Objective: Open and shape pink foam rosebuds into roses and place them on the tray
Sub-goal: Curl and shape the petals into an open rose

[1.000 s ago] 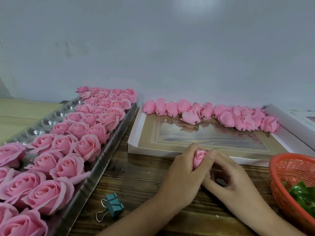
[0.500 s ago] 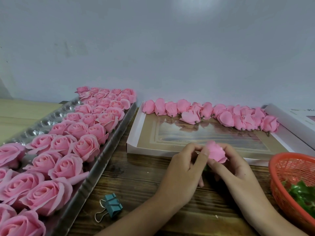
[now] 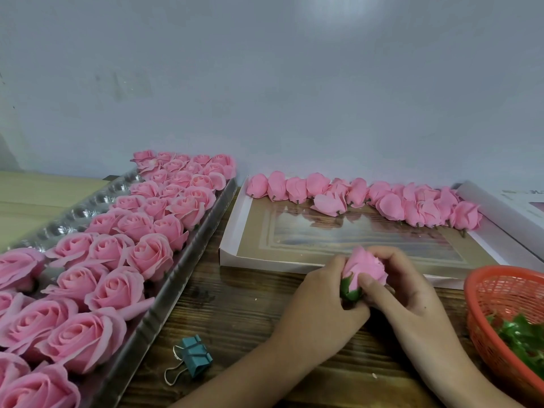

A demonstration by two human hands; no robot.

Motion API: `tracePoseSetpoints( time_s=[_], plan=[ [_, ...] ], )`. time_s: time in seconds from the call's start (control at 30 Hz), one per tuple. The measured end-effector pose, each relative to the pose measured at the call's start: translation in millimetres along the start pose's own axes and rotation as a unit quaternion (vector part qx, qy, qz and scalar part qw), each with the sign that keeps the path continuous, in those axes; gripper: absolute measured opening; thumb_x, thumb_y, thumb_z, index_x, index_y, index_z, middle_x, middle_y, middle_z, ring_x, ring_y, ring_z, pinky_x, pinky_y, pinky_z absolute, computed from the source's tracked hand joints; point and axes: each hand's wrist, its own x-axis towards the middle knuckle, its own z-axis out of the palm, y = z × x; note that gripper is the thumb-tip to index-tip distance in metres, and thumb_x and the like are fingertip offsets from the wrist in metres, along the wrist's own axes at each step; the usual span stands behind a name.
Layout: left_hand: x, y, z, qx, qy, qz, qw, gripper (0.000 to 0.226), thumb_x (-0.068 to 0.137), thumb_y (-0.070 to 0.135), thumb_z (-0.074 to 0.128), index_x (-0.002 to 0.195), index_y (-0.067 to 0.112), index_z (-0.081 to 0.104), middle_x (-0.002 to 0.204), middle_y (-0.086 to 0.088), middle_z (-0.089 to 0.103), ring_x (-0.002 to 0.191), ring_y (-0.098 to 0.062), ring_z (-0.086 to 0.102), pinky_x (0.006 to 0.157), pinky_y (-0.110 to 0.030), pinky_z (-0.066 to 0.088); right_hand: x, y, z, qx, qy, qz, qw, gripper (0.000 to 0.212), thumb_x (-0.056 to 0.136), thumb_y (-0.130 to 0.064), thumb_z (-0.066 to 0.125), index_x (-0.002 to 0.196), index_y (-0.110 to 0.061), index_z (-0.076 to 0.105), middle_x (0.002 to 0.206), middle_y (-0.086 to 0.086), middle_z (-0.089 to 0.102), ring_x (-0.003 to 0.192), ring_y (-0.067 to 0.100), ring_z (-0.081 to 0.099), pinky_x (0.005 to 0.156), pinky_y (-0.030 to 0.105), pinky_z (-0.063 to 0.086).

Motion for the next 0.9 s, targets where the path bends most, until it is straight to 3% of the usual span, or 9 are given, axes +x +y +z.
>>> tracePoseSetpoints(
  time_s=[0.2,0.43,0.67,0.9],
  plan=[
    [2.8,-4.0,-2.5,-0.048,0.019,-0.017,0.999,0.022,0.075,0.034,0.069,0.081,0.034,0.048,0.075,0.021,0.06,0.066,0.002,0.056,0.055,-0.012,0.041,-1.9,1.6,1.6,-0.052,-0.036,-0.029,0.998,0.024,0.084,-0.029,0.075,0.104,-0.028,0.062,0.097,0.0,0.068,0.089,0.023,0.065,0.081,0.033,0.05],
    [5.4,-5.2,-2.7,-0.055,0.016,-0.033,0.998,0.019,0.075,0.025,0.072,0.091,0.02,0.064,0.082,0.007,0.067,0.076,-0.006,0.063,0.069,-0.027,0.054,-2.3,-0.8,0.8,-0.105,-0.073,-0.108,0.986,0.027,0.083,-0.008,0.064,0.101,-0.028,0.065,0.103,-0.002,0.064,0.098,0.021,0.062,0.08,0.031,0.052],
    [3.6,-7.3,-0.6,0.008,0.035,-0.021,0.999,0.022,0.075,0.034,0.068,0.094,0.025,0.063,0.083,0.011,0.068,0.076,-0.002,0.064,0.069,-0.031,0.055,-1.9,-2.3,2.9,-0.149,-0.029,-0.123,0.981,0.021,0.081,-0.043,0.065,0.101,-0.035,0.064,0.099,-0.008,0.064,0.092,0.01,0.06,0.076,0.012,0.042],
    [3.4,-7.6,-2.1,-0.003,0.013,-0.013,1.0,0.012,0.073,0.026,0.067,0.081,0.022,0.06,0.075,0.005,0.065,0.071,-0.008,0.062,0.064,-0.031,0.054,0.8,1.1,0.5,-0.127,-0.046,-0.148,0.98,0.009,0.085,-0.032,0.071,0.089,-0.024,0.069,0.092,-0.006,0.064,0.089,0.014,0.061,0.079,0.017,0.044]
  ],
)
